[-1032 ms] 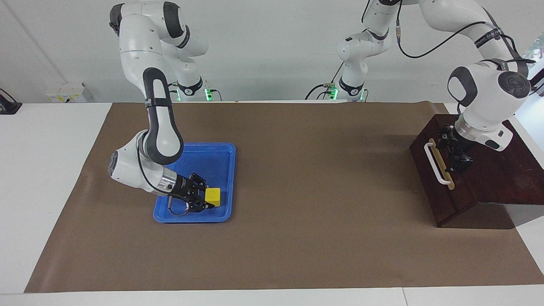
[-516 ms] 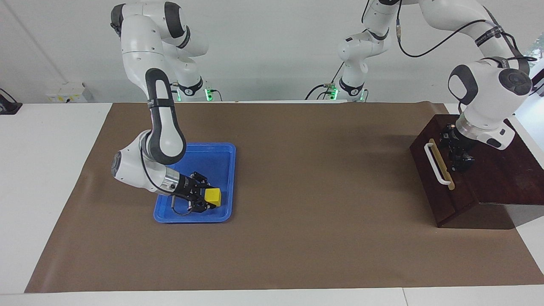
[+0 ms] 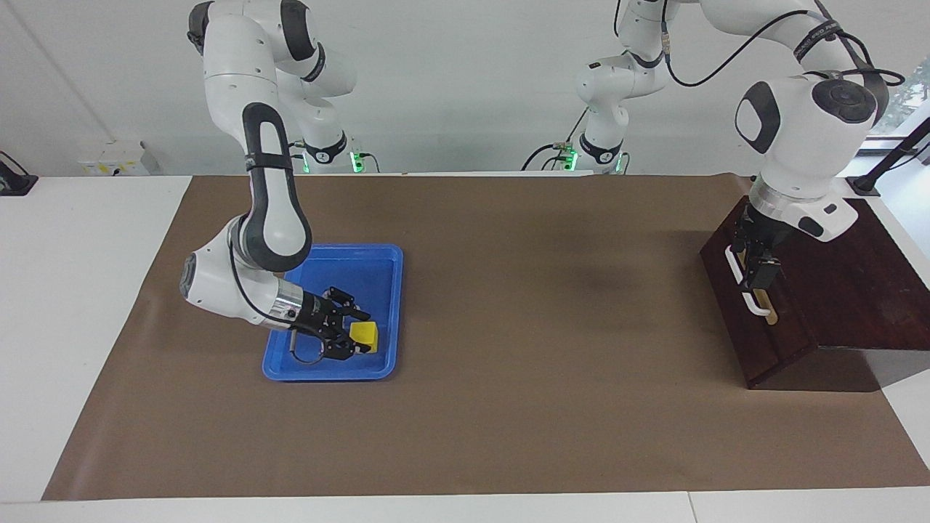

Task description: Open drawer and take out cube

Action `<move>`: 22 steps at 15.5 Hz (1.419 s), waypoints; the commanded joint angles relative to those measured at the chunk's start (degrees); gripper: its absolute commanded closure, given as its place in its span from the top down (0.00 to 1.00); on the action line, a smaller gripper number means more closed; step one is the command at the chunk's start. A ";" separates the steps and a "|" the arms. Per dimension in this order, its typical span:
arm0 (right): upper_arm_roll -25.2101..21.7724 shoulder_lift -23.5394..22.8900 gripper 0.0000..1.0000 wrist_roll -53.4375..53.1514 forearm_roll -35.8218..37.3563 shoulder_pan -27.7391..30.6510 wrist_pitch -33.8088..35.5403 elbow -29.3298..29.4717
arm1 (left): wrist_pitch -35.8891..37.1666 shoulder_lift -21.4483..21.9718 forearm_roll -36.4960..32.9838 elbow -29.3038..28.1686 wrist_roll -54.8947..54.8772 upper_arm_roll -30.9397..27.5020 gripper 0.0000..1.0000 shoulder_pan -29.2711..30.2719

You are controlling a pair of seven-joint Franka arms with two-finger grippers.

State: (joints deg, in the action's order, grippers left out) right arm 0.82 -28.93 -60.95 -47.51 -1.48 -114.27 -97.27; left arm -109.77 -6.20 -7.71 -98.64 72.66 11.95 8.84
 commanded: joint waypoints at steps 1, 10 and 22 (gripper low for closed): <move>0.23 0.54 0.76 -5.21 4.08 0.87 5.53 4.80 | 3.07 0.84 0.84 1.52 -7.59 -0.18 1.00 -0.06; 0.06 13.18 1.00 -5.59 15.33 3.24 13.64 7.62 | 9.30 3.73 5.51 3.19 -33.33 -0.44 1.00 0.39; 0.32 25.41 1.00 50.72 41.69 3.24 20.49 7.54 | 15.56 8.22 9.47 0.38 -74.68 -0.44 1.00 -0.14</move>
State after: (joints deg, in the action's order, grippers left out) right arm 0.44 -5.70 -19.28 -9.48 1.12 -95.12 -88.69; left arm -94.20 0.23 0.76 -96.92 1.83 11.89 8.69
